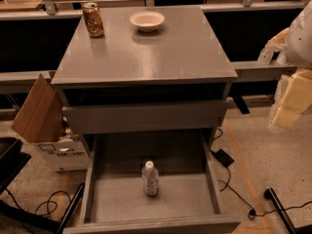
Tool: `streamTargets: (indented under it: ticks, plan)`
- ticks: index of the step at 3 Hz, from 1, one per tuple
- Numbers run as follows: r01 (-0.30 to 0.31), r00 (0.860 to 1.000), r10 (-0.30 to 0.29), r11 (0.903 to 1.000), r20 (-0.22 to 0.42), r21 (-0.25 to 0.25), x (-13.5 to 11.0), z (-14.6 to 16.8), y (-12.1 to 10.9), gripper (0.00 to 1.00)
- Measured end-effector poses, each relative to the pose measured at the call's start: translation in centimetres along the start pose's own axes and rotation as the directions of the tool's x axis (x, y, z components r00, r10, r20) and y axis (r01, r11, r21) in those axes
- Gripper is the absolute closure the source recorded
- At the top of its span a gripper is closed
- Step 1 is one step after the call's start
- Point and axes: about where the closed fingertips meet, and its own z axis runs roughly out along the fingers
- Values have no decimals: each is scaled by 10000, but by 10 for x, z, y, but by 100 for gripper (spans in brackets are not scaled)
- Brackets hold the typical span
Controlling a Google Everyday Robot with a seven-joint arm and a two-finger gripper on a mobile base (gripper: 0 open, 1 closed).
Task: Pick blue plastic bottle from middle drawer and place on counter
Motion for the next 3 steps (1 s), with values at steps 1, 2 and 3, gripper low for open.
streamTargets:
  ticks: [1, 2, 3]
  plan:
    - [0, 10000, 0, 10000, 0, 0, 0, 0, 0, 0]
    - [-123, 9988, 121, 9999, 481, 27, 2, 5, 6, 0]
    - [-325, 9809, 378, 9990, 1910, -308, 4, 45, 37, 0]
